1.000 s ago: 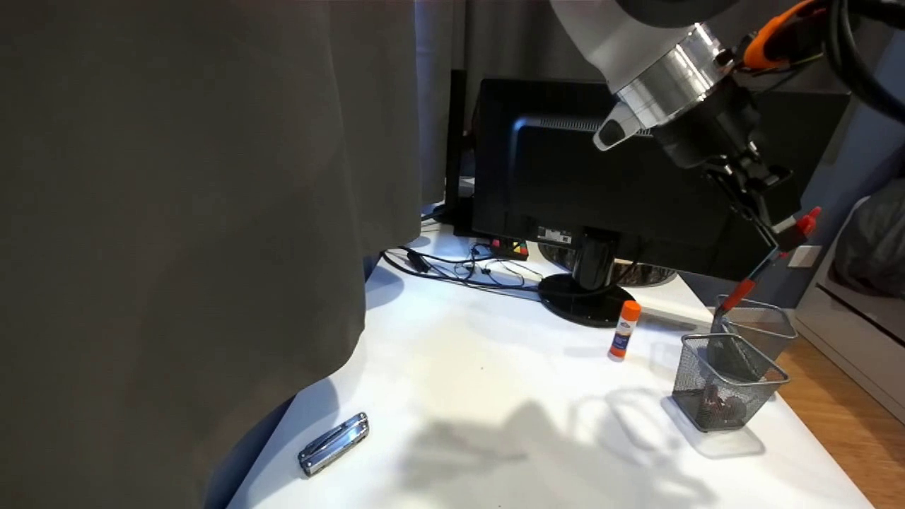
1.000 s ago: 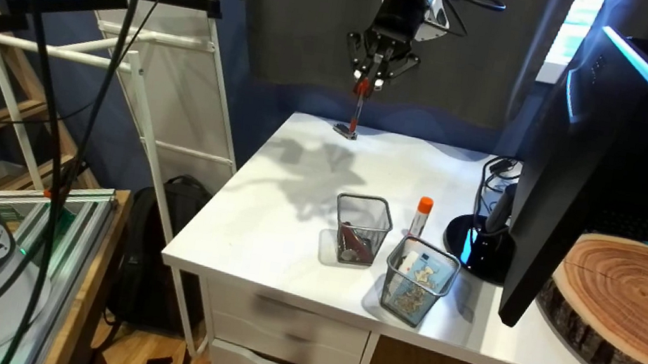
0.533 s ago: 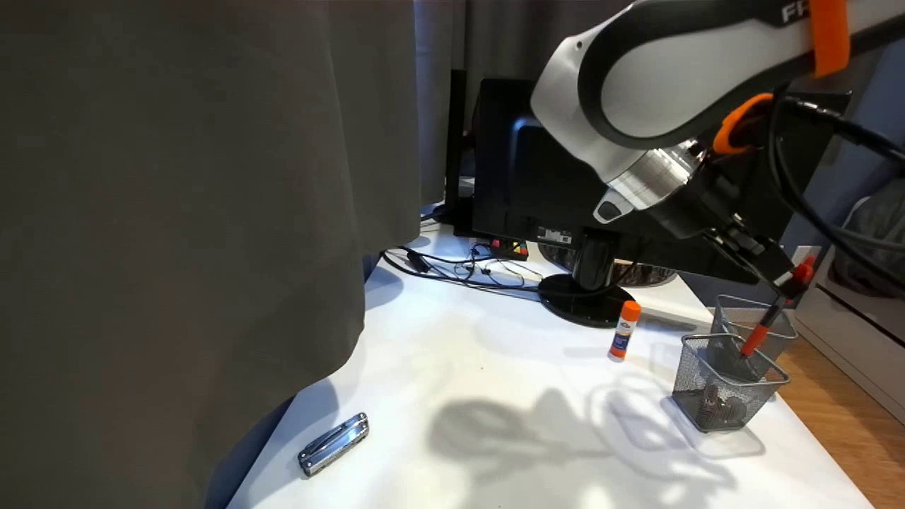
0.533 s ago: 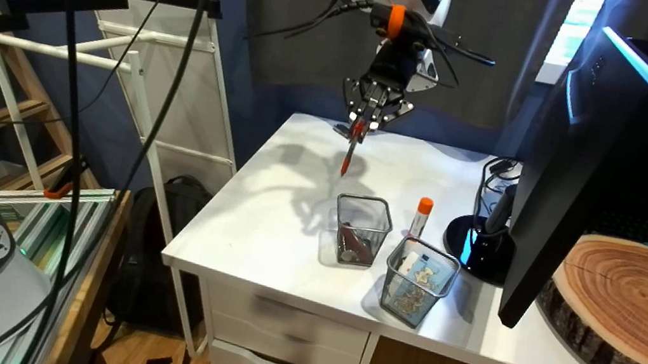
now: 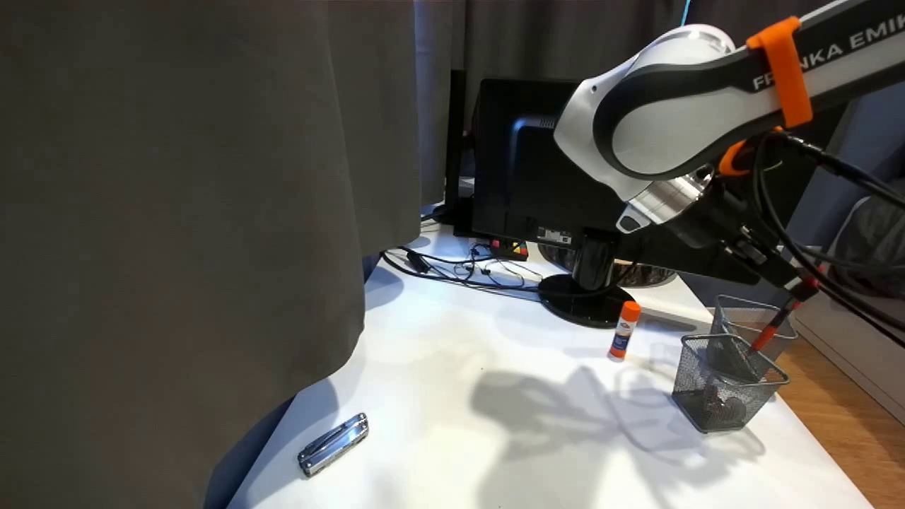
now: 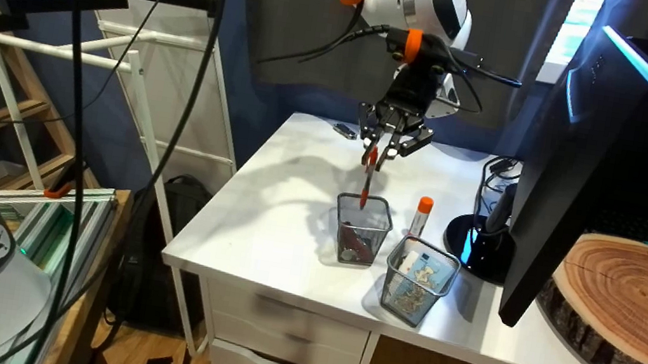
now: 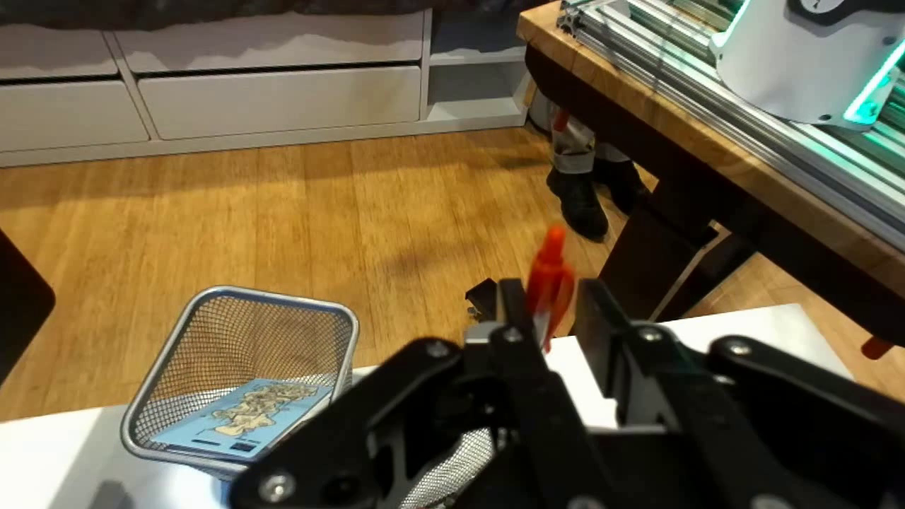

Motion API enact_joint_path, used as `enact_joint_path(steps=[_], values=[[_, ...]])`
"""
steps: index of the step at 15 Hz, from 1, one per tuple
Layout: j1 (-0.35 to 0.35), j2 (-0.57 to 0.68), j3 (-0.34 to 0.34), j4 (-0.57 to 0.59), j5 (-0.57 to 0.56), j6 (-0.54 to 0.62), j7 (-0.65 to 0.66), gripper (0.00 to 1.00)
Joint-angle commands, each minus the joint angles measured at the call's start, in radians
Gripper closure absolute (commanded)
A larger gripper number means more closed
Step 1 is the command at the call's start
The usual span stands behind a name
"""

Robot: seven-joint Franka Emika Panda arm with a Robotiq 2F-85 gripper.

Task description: Put the pen in the basket on the left

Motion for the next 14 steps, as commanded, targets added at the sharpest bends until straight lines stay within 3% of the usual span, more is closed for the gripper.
enact_joint_path(steps=[1, 4, 7, 8, 11, 14], values=[[-0.012, 0.048, 0.036, 0.048, -0.017, -0.004, 0.026, 0.44], [-0.007, 0.043, 0.043, 0.053, -0.015, -0.005, 0.045, 0.23], [-0.011, -0.052, 0.063, 0.012, 0.026, 0.107, 0.051, 0.02], [-0.010, 0.021, 0.057, 0.047, -0.003, 0.051, 0.049, 0.21], [-0.007, -0.029, 0.068, 0.046, 0.002, 0.080, 0.047, 0.03], [-0.007, -0.037, 0.068, 0.043, 0.003, 0.084, 0.047, 0.02]])
